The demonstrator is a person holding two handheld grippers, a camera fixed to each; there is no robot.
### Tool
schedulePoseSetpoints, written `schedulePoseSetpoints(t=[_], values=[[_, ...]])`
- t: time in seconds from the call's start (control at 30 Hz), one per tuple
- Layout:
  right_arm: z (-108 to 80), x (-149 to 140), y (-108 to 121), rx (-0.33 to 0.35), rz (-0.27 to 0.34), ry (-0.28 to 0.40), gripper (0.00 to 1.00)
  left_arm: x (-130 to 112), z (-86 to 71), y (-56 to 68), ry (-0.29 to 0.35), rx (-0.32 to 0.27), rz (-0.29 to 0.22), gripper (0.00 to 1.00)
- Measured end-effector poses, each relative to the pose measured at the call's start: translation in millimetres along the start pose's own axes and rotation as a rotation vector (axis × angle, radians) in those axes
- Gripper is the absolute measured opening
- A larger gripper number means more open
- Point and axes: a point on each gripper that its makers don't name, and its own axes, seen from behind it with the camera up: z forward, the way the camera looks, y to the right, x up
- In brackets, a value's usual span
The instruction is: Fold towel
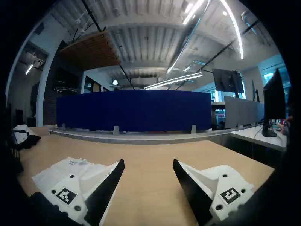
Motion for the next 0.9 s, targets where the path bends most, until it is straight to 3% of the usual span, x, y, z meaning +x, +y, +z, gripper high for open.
schedulePoseSetpoints(t=[0.9], values=[[-0.1, 1.8, -1.9, 0.005, 0.0, -0.001, 1.0, 0.0, -2.5, 2.2, -0.001, -0.006, 0.0, 0.93]])
